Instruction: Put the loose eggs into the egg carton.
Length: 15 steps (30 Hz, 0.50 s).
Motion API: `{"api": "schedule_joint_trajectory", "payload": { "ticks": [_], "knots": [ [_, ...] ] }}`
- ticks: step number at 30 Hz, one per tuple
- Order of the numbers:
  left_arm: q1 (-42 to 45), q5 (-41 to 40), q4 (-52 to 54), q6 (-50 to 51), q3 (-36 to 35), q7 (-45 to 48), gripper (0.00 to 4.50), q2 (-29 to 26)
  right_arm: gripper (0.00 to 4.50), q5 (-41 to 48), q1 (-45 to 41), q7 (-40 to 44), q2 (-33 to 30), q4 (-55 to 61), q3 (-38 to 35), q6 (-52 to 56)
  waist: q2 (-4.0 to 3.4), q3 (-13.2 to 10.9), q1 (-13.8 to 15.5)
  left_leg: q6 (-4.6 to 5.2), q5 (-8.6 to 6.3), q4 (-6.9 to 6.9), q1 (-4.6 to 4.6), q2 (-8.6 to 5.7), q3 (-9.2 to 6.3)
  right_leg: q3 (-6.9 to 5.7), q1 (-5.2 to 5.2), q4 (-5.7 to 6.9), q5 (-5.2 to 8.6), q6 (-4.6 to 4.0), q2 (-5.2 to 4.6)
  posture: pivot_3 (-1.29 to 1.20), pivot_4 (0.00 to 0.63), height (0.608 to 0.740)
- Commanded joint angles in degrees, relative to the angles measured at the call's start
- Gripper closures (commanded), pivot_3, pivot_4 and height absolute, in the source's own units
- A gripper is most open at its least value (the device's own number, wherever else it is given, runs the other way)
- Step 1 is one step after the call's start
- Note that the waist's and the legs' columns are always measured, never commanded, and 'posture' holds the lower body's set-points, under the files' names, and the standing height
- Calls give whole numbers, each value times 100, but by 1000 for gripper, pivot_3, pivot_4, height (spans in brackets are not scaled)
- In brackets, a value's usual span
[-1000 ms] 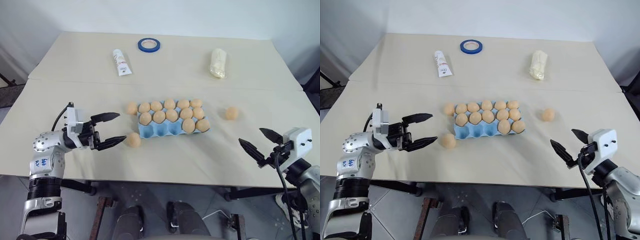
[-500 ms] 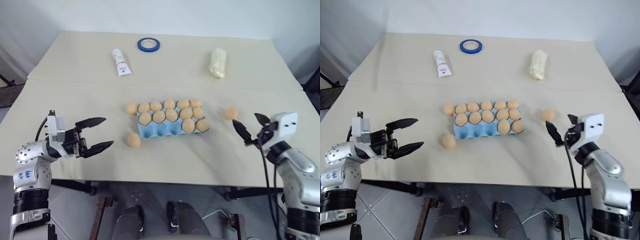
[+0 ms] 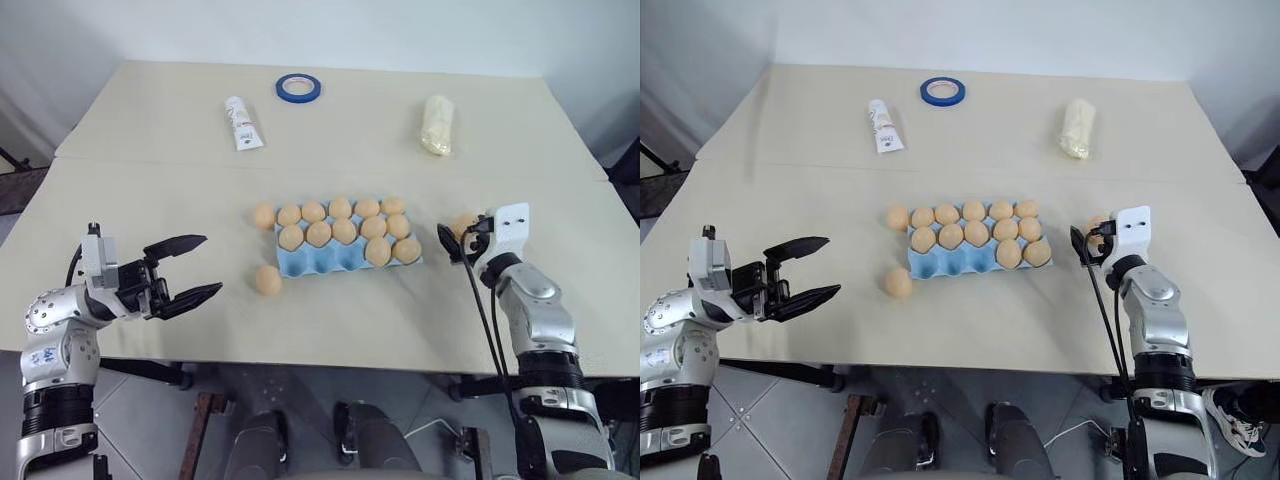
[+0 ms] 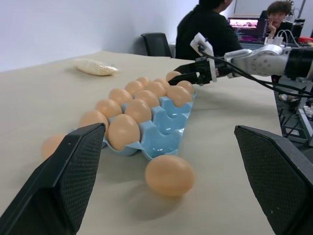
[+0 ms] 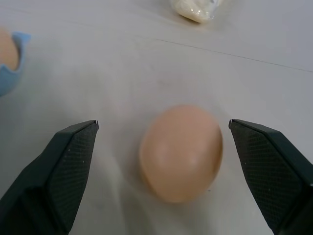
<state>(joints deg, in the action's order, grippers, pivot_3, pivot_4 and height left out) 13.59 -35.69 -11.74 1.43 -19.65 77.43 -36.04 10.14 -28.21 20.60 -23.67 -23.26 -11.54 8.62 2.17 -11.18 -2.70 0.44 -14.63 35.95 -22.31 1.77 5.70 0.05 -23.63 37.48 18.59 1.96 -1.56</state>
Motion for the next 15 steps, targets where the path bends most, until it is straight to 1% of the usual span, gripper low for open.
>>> {"api": "schedule_joint_trajectory", "payload": {
  "ticks": [1,2,3,4,7,9,11,13,15],
  "knots": [
    [-85,-107,186,4,-67,-1,0,-28,392,-58,-156,-171,39,-126,-60,-309,0,0,-39,0,0,-1,0,0,0,0,0,1,0,0,0,0,150,740],
    [-96,-116,213,11,-61,-16,0,-14,612,-26,-179,-153,67,-149,-63,-318,0,0,-49,0,0,-1,0,1,-2,-1,0,1,0,0,0,0,150,740],
    [-106,-120,238,19,-53,-29,0,-4,992,-16,-183,-145,94,-139,-54,-347,0,0,-52,0,0,-1,0,1,-2,-1,0,2,0,0,1,0,150,740],
    [-112,-120,257,24,-48,-41,0,6,1239,-5,-183,-126,114,-109,-37,-341,0,0,-62,0,0,-1,0,1,-1,-1,0,2,0,0,1,0,150,740],
    [-111,-122,293,38,-36,-81,0,32,2386,25,-176,-89,171,-18,-20,-275,0,0,-71,0,0,1,1,1,0,0,0,5,0,0,1,0,150,740],
    [-109,-125,312,46,-30,-101,0,45,2881,19,-173,-87,182,5,-18,-262,0,0,-66,0,0,2,1,1,0,0,0,6,0,0,1,0,150,740],
    [-111,-131,332,58,-24,-119,0,57,3055,32,-165,-66,199,113,2,-240,0,0,-66,0,0,2,1,1,-1,0,0,6,0,0,0,0,150,740],
    [-117,-131,343,65,-26,-129,0,61,3105,63,-160,-53,223,376,32,-155,-1,-1,-72,-1,0,1,1,1,0,0,0,6,0,0,0,0,150,740],
    [-117,-130,358,75,-32,-142,0,65,3117,160,-188,-22,272,918,114,121,-3,-2,-74,-1,1,0,1,1,0,1,-2,6,0,0,1,0,150,740]
  ]
}}
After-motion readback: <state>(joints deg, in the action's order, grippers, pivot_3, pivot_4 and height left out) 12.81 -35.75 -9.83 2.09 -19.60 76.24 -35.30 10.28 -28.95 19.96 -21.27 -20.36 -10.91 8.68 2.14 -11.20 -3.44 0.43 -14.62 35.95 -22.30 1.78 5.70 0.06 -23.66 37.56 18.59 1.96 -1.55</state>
